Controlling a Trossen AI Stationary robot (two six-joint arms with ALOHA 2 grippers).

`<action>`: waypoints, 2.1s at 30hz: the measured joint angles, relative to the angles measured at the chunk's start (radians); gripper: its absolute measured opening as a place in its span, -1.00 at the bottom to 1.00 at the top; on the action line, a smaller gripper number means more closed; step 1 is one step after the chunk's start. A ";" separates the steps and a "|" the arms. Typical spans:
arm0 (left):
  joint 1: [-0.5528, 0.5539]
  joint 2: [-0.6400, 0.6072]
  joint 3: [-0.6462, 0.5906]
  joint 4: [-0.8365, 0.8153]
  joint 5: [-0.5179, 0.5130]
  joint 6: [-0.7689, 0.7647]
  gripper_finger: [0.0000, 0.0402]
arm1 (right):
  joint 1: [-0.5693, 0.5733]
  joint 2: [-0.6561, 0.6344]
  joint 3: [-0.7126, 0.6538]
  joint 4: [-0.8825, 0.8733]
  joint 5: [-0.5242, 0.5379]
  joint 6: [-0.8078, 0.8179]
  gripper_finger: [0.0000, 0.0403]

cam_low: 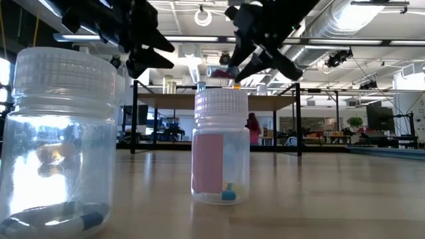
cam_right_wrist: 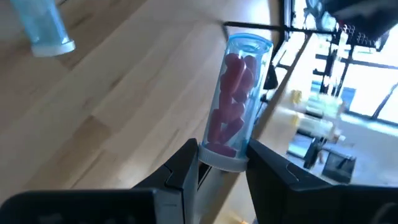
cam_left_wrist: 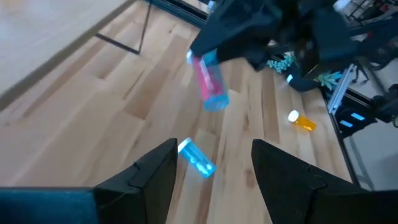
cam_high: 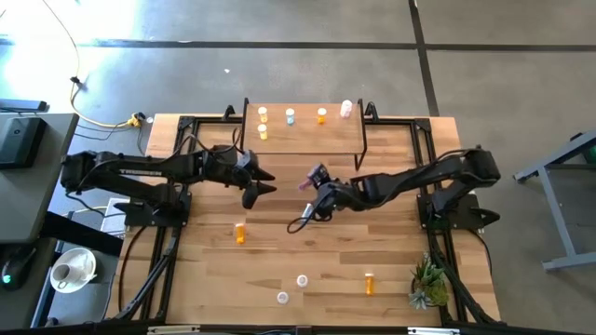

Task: Pick and place medicine bottles onto shelf by color
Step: Put the top blue pill bottle on the shelf aligned with the other blue pill bottle

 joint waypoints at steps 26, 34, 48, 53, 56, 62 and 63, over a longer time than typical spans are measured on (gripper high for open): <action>-0.032 0.179 0.012 0.221 0.066 -0.089 -0.02 | 0.050 0.044 0.000 0.196 0.049 -0.350 -0.52; -0.033 0.232 0.013 0.297 0.095 -0.105 -0.02 | 0.050 0.044 0.000 0.242 0.049 -0.405 -0.52; -0.033 0.289 0.068 0.301 0.110 -0.076 -0.10 | 0.049 0.044 -0.001 0.256 0.073 -0.428 -0.52; -0.032 0.289 0.069 0.295 0.133 -0.073 -0.31 | 0.050 0.043 -0.001 0.256 0.073 -0.428 -0.52; -0.031 0.289 0.069 0.289 0.147 -0.077 -0.42 | 0.051 0.043 -0.001 0.254 0.072 -0.429 -0.52; -0.023 0.289 0.069 0.288 0.148 -0.076 -0.52 | 0.051 0.042 -0.001 0.253 0.068 -0.402 -0.43; -0.021 0.290 0.069 0.288 0.151 -0.077 -0.53 | 0.050 0.042 -0.001 0.253 0.059 -0.390 -0.41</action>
